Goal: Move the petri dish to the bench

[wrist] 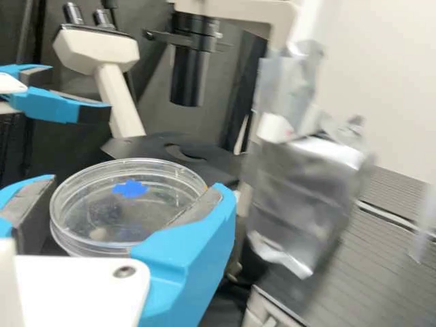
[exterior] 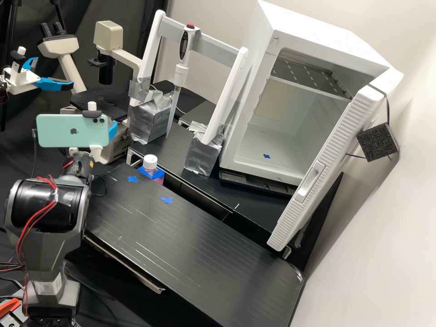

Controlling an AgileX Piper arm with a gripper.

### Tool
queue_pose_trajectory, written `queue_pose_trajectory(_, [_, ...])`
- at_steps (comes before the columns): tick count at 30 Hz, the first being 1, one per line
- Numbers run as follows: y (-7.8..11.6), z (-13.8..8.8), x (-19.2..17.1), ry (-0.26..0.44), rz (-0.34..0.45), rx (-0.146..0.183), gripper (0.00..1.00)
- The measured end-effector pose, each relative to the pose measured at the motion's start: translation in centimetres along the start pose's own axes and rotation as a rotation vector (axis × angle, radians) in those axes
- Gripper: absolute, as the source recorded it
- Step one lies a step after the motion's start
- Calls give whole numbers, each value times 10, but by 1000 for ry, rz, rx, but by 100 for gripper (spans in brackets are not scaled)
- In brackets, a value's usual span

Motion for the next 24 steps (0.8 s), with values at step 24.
queue_pose_trajectory(24, [17,58,-107,-10,221,57,0])
